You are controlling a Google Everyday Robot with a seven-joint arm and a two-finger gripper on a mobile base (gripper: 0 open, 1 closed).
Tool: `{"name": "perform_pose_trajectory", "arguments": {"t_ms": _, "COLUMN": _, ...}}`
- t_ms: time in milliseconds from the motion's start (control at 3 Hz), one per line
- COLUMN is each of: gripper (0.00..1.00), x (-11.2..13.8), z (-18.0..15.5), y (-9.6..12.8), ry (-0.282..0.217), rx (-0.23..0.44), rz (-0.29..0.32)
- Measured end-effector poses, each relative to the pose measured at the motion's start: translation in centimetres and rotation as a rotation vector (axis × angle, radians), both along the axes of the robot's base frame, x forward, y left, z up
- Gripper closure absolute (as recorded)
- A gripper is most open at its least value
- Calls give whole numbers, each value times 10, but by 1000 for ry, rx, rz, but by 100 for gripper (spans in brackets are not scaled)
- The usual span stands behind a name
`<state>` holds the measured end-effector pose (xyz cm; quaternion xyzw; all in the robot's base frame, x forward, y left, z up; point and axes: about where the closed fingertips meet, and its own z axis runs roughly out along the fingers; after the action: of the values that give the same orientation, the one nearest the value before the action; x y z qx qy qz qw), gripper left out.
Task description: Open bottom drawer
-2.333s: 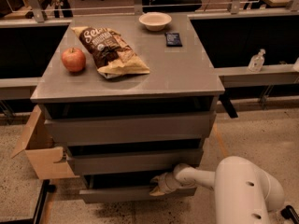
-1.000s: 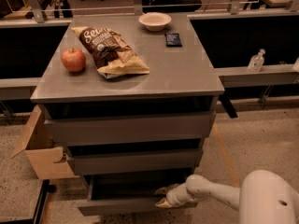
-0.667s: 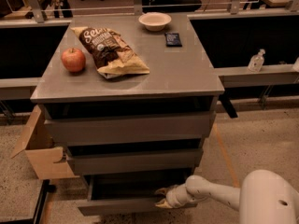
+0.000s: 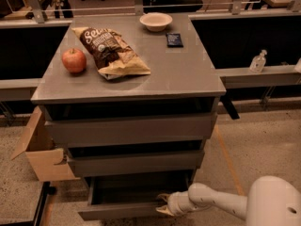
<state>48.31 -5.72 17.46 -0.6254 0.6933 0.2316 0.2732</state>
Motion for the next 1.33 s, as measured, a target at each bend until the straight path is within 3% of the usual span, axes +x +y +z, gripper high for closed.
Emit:
{"name": "perform_pose_trajectory", "arguments": {"t_ms": 667, "gripper": 100, "x": 0, "z": 9, "y": 0, "ry": 0, "rx": 0, "rz": 0}}
{"name": "perform_pose_trajectory", "arguments": {"t_ms": 1000, "gripper": 100, "x": -24, "z": 2, "y": 2, "ry": 14, "rx": 15, "rz": -5}}
{"name": "perform_pose_trajectory", "arguments": {"t_ms": 1333, "gripper": 100, "x": -27, "z": 10, "y": 3, "ry": 15, "rx": 19, "rz": -6}}
